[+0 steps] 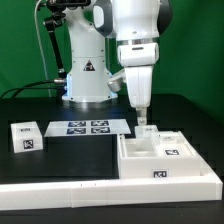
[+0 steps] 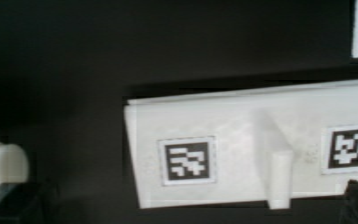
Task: Assemble cabinet
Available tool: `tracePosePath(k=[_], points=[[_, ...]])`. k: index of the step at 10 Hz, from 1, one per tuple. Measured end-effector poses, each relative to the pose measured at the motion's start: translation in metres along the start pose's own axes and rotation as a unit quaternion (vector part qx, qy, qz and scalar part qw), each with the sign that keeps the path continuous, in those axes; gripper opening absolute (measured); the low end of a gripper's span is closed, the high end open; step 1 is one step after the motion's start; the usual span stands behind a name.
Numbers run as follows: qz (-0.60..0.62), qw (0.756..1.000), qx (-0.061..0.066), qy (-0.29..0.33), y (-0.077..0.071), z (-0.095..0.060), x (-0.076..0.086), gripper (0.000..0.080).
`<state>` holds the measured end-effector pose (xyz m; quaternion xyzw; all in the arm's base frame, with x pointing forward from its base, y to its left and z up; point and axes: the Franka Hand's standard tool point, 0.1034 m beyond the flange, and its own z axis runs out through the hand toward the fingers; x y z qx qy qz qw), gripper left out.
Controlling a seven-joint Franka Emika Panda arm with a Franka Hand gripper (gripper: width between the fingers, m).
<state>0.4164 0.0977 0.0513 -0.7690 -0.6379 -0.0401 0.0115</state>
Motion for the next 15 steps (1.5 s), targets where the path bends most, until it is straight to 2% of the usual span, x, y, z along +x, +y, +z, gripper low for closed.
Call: tracePosePath(k=[3,5,7,8,9,10,11,12,13,14,15], points=[[0.000,1.000,0.012,0.008,-0.016,0.017,0.008,0.0797],[0.002,1.000,0.024,0.010,-0.023,0.030,0.009,0.0797],[0.003,0.999,0.032,0.013,-0.029,0.039,0.009,0.0797],[0.003,0.999,0.034,0.013,-0.031,0.041,0.009,0.0710],[0.004,0.999,0.035,0.013,-0.031,0.042,0.009,0.0542],[0.004,0.999,0.035,0.013,-0.031,0.042,0.009,0.0542],[0.004,0.999,0.035,0.013,-0.032,0.042,0.009,0.0373],[0.004,0.999,0.035,0.013,-0.031,0.042,0.009,0.0373],[0.005,0.999,0.036,0.012,-0.030,0.042,0.008,0.0200],[0.006,0.999,0.034,0.012,-0.028,0.041,0.007,0.0068],[0.007,0.999,0.033,0.012,-0.026,0.040,0.006,0.0068]])
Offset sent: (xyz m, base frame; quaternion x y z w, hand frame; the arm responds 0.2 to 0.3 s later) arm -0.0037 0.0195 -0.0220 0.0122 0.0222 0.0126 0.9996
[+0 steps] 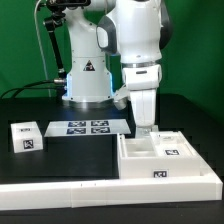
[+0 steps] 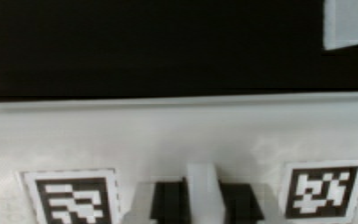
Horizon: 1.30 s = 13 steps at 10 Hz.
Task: Assemble cabinet
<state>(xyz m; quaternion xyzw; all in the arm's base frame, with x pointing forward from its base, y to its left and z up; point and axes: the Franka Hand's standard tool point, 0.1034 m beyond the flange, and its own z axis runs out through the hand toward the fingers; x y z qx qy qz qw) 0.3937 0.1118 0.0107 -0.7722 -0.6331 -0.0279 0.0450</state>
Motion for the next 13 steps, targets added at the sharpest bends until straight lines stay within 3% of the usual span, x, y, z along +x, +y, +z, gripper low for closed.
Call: tracePosePath(k=[5,8,10,13], points=[[0.003,1.000,0.001,-0.001,0.002,-0.001,-0.002,0.0068],[-0.001,1.000,-0.004,-0.024,0.014,-0.035,-0.007,0.0069],[-0.003,0.999,-0.003,-0.033,0.019,-0.046,-0.012,0.0069],[-0.006,0.999,-0.003,-0.037,0.039,-0.055,-0.028,0.0069]])
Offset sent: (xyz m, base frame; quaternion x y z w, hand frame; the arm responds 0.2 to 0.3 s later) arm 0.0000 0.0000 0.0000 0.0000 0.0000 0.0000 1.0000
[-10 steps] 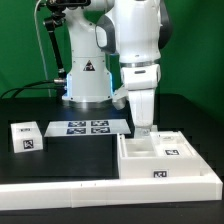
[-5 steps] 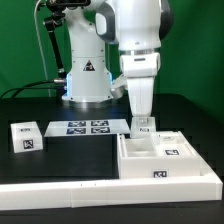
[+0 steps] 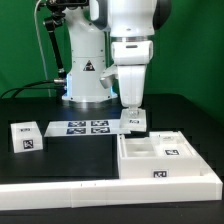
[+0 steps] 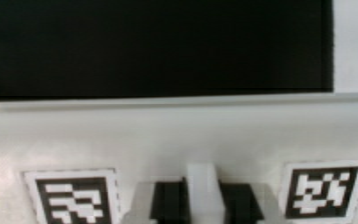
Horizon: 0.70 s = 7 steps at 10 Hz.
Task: Assemble cabinet
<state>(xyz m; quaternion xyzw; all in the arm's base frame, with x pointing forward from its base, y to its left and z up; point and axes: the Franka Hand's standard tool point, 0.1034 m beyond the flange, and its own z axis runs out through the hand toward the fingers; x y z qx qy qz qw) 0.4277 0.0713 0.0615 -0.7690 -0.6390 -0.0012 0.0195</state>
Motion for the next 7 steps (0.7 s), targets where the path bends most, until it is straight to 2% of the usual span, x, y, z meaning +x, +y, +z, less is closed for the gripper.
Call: tracePosePath(k=[1,5,7], points=[[0.005,1.000,0.003,0.000,0.007,0.000,-0.002,0.0069],[0.011,1.000,-0.003,0.007,0.028,0.001,0.004,0.0070],[0.011,1.000,-0.003,0.008,0.028,0.002,0.004,0.0070]])
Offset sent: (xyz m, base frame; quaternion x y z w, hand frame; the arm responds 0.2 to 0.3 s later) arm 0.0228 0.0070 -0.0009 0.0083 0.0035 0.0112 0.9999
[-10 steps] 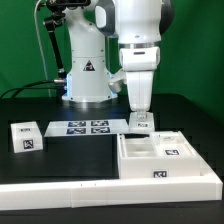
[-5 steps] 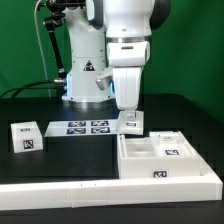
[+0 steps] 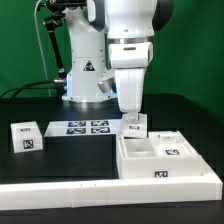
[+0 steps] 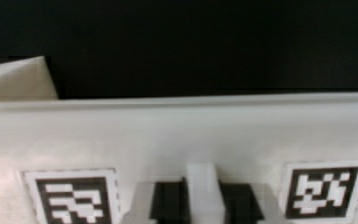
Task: Assemble cabinet
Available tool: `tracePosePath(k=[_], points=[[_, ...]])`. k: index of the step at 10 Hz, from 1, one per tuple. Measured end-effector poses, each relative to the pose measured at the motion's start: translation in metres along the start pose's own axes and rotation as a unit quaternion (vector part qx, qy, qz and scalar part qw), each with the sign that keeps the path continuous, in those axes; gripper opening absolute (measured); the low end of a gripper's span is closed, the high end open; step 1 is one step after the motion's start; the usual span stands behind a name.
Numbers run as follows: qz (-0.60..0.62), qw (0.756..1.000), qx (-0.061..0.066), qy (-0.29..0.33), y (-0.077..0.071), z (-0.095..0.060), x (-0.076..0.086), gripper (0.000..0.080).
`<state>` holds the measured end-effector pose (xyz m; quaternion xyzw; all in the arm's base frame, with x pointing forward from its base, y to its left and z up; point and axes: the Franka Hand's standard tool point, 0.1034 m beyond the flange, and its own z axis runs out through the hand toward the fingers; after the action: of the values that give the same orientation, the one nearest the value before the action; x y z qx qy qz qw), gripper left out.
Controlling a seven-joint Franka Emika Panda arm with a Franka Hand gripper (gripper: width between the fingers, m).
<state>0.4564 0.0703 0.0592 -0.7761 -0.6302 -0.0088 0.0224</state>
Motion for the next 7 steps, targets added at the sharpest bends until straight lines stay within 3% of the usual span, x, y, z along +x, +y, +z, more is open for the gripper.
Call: tracePosePath(k=[7], points=[[-0.002,1.000,0.000,0.002,0.0057,0.0022,0.0020,0.0070]])
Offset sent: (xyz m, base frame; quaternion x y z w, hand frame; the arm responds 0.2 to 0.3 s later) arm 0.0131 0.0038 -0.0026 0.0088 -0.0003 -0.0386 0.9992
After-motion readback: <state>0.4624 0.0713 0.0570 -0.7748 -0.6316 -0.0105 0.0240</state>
